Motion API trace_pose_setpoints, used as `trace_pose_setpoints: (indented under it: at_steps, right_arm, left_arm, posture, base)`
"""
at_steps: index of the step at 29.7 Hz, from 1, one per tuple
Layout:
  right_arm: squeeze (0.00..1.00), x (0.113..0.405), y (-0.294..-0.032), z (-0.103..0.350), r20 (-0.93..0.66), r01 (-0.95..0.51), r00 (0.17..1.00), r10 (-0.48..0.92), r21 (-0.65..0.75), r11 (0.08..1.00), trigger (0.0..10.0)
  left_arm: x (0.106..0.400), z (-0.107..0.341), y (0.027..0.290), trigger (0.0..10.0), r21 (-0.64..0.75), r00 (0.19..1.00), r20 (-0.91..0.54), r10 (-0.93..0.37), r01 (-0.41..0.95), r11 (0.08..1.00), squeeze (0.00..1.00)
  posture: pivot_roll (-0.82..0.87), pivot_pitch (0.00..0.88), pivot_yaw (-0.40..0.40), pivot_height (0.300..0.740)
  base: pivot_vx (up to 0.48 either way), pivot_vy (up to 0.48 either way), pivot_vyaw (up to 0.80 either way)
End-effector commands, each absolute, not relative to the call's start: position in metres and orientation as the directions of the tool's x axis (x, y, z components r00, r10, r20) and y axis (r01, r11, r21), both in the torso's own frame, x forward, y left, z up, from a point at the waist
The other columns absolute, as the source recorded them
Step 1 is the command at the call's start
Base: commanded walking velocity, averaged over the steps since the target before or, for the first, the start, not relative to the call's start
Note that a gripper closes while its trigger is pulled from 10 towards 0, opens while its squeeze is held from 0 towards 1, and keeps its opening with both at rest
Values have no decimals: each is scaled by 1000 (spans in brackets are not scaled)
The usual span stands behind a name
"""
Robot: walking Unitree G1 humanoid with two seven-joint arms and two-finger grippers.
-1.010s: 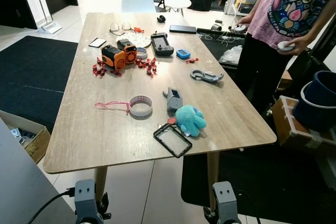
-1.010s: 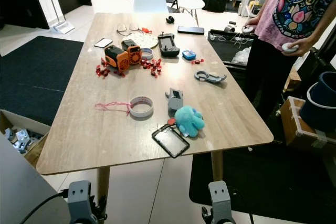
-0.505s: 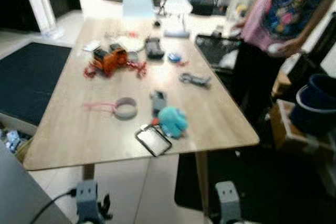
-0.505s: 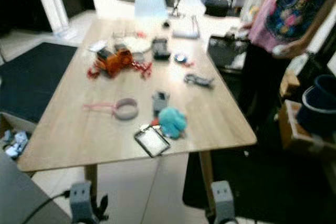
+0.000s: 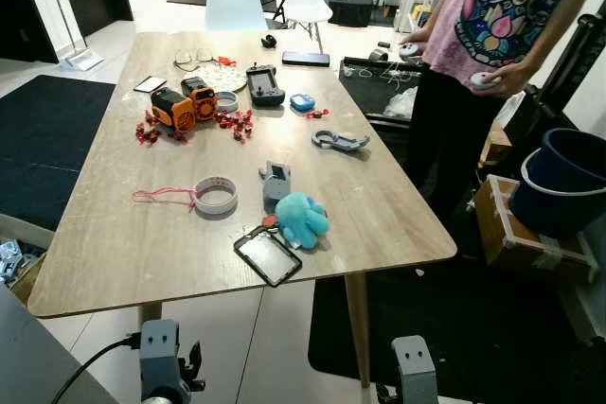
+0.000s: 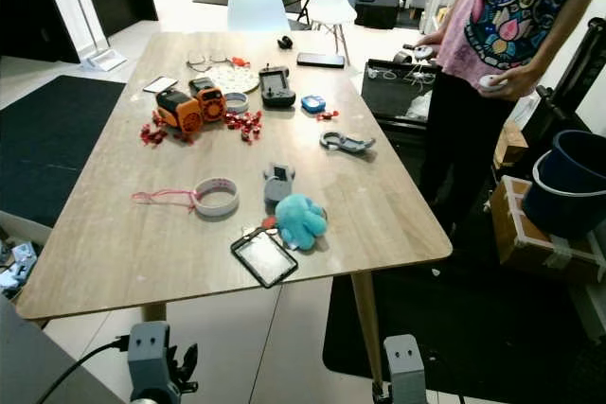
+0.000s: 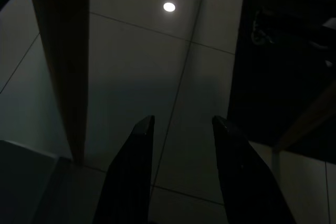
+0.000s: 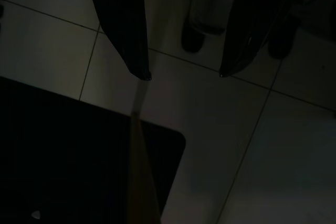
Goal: Hang keys on a hook
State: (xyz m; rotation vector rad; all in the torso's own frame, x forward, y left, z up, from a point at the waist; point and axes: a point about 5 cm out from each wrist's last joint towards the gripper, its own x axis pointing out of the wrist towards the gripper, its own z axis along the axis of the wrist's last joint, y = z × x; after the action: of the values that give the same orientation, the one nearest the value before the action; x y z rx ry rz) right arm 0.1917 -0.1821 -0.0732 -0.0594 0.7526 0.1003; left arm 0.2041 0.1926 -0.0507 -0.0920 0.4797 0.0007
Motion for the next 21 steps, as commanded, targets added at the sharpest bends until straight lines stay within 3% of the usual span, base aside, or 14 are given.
trace_pose_setpoints:
  at_steps: [1,6,14,19,21]
  right_arm:
    - [0,183,-197,-76,-703,-76,711,25,-41,996,10000]
    - [0,178,-218,-73,-696,-47,718,-20,-78,996,10000]
    - [0,181,-230,-68,-663,-25,747,-53,-108,994,10000]
    - [0,174,-231,-71,-677,-25,733,-61,-117,993,10000]
    - [0,173,-230,-71,-679,-29,732,-57,-116,993,10000]
  left_arm:
    - [203,-49,194,10000,-67,897,-440,-50,23,997,0]
    - [199,-48,195,10000,-73,909,-413,-52,23,997,0]
    - [191,-48,192,10000,-68,915,-390,-101,81,994,0]
    - [176,-44,192,10000,-51,902,-333,-274,273,961,0]
    - [164,-42,194,10000,-58,849,-331,-411,416,907,0]
  posture:
    - [50,22,-37,740]
    - [44,21,-44,740]
    - [32,32,-50,740]
    - [26,36,-53,740]
    - [29,39,-56,740]
  base:
    - [0,0,0]
    - [0,0,0]
    - [0,0,0]
    - [0,0,0]
    - [0,0,0]
